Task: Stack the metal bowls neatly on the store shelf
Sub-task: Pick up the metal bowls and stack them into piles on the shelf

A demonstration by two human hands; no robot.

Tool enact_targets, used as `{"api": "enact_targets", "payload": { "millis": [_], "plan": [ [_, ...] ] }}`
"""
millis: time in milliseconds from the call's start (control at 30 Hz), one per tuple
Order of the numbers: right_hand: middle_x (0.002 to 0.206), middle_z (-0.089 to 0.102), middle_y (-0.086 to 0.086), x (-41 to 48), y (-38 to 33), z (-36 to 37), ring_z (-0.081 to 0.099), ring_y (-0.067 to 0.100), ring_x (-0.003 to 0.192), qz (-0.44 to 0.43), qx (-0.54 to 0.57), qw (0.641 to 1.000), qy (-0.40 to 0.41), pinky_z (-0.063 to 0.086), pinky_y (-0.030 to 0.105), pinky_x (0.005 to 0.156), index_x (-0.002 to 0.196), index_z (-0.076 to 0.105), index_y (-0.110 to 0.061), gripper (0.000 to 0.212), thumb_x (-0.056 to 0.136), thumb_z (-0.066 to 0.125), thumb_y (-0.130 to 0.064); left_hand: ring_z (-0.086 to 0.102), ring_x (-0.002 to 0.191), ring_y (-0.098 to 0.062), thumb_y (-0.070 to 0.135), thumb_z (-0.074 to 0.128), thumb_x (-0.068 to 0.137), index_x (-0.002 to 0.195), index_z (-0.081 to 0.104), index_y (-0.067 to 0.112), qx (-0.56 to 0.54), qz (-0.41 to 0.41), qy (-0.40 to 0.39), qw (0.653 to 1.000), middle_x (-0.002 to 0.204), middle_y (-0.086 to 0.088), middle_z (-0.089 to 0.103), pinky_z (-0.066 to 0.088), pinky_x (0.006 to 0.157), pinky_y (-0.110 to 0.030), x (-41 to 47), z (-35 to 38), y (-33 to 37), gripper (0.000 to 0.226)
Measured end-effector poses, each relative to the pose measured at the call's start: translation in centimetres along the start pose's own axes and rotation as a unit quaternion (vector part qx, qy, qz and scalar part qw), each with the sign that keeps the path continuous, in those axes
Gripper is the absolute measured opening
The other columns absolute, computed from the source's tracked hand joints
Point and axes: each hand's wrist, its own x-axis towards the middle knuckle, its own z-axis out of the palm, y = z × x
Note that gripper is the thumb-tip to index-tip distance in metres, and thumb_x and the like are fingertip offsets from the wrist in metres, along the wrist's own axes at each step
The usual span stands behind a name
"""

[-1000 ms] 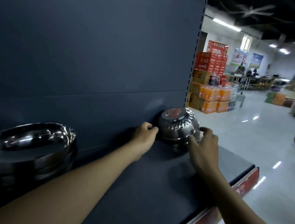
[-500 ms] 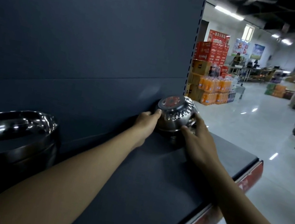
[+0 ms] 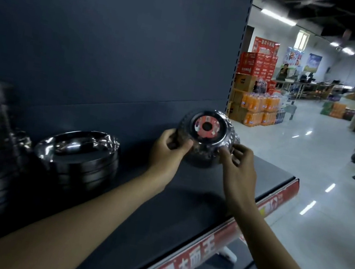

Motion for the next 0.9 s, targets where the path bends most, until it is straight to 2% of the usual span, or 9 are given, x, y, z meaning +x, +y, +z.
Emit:
{"api": "enact_targets", "payload": {
  "millis": [100, 167, 267, 333, 500, 633, 733, 833, 900],
  "plan": [
    [0.103, 0.049, -0.022, -3.0, -1.8, 0.2, 0.051, -0.007, 0.091, 0.002, 0.014, 1.0, -0.012, 0.038, 0.004, 0.066, 0.12, 0.04, -0.03, 0.035, 0.095, 0.061, -0.042, 0.062, 0.104, -0.006, 0.019, 0.075, 0.085, 0.12, 0.056, 0.025, 0.004, 0.021, 0.012, 1.0, 0.11, 0.011, 0.064, 0.049, 0.088, -0.022, -3.9, -2.2, 0.7, 0.04],
    [0.102, 0.048, -0.026, -4.9, -2.7, 0.1, 0.051, -0.01, 0.091, 0.008, 0.026, 0.999, -0.025, 0.04, 0.004, 0.067, 0.12, 0.039, -0.032, 0.038, 0.093, 0.064, -0.042, 0.061, 0.101, 0.001, 0.013, 0.077, 0.083, 0.119, 0.054, 0.027, 0.005, 0.039, 0.009, 0.999, 0.11, 0.013, 0.063, 0.049, 0.082, -0.014, -6.3, -3.7, 1.0, 0.045],
    [0.108, 0.052, -0.024, -7.4, -3.4, -0.3, 0.058, 0.002, 0.102, 0.017, 0.035, 0.997, -0.06, 0.047, 0.022, 0.085, 0.124, 0.041, -0.037, 0.045, 0.089, 0.069, -0.041, 0.059, 0.099, 0.007, 0.013, 0.077, 0.083, 0.121, 0.049, 0.032, 0.015, 0.054, -0.006, 0.998, 0.111, 0.016, 0.061, 0.047, 0.075, -0.004, -9.4, -5.9, 1.7, 0.051],
    [0.118, 0.053, -0.017, -8.9, -3.8, -0.7, 0.058, 0.011, 0.111, 0.011, 0.023, 0.996, -0.091, 0.048, 0.029, 0.091, 0.136, 0.041, -0.033, 0.057, 0.088, 0.072, -0.036, 0.061, 0.104, 0.002, 0.014, 0.076, 0.084, 0.121, 0.047, 0.038, 0.01, 0.059, -0.026, 0.998, 0.113, 0.016, 0.06, 0.049, 0.078, -0.008, -10.8, -7.5, 1.8, 0.053],
    [0.14, 0.047, -0.007, -11.2, -4.1, -1.1, 0.053, 0.011, 0.12, -0.015, -0.028, 0.986, -0.163, 0.045, 0.014, 0.082, 0.156, 0.02, -0.03, 0.093, 0.084, 0.077, -0.019, 0.061, 0.115, -0.005, 0.012, 0.075, 0.085, 0.124, 0.04, 0.051, 0.045, 0.092, -0.071, 0.992, 0.131, 0.006, 0.057, 0.049, 0.083, -0.009, -13.4, -11.2, 1.6, 0.065],
    [0.139, 0.039, -0.001, -12.1, -3.9, -0.9, 0.052, 0.015, 0.123, -0.049, -0.109, 0.973, -0.198, 0.055, 0.031, 0.092, 0.157, 0.008, -0.04, 0.114, 0.077, 0.082, -0.007, 0.057, 0.125, -0.011, 0.031, 0.081, 0.074, 0.133, 0.033, 0.06, 0.102, 0.088, -0.091, 0.987, 0.138, 0.003, 0.054, 0.051, 0.101, -0.032, -14.1, -13.8, 1.2, 0.082],
    [0.138, 0.035, -0.001, -13.0, -3.9, -0.5, 0.048, 0.017, 0.123, -0.082, -0.16, 0.965, -0.188, 0.054, 0.035, 0.097, 0.157, 0.01, -0.037, 0.114, 0.075, 0.081, -0.002, 0.05, 0.133, -0.013, 0.035, 0.084, 0.071, 0.145, 0.026, 0.051, 0.157, 0.086, -0.105, 0.978, 0.146, 0.004, 0.047, 0.044, 0.11, -0.043, -14.3, -15.0, 0.7, 0.096],
    [0.142, 0.036, 0.0, -13.8, -3.6, -0.1, 0.047, 0.018, 0.125, -0.12, -0.164, 0.966, -0.16, 0.048, 0.014, 0.095, 0.154, 0.02, -0.027, 0.103, 0.074, 0.078, 0.003, 0.049, 0.133, -0.014, 0.044, 0.084, 0.067, 0.143, 0.03, 0.051, 0.164, 0.076, -0.104, 0.978, 0.146, 0.005, 0.048, 0.044, 0.11, -0.045, -14.5, -15.5, 0.2, 0.093],
    [0.143, 0.038, -0.001, -14.1, -3.4, 0.0, 0.049, 0.017, 0.126, -0.122, -0.154, 0.966, -0.167, 0.048, 0.022, 0.1, 0.152, 0.022, -0.028, 0.098, 0.076, 0.075, 0.002, 0.049, 0.133, -0.013, 0.044, 0.084, 0.065, 0.139, 0.033, 0.054, 0.169, 0.076, -0.102, 0.977, 0.144, 0.007, 0.05, 0.043, 0.11, -0.045, -14.4, -15.7, 0.0, 0.091]
  ]
}}
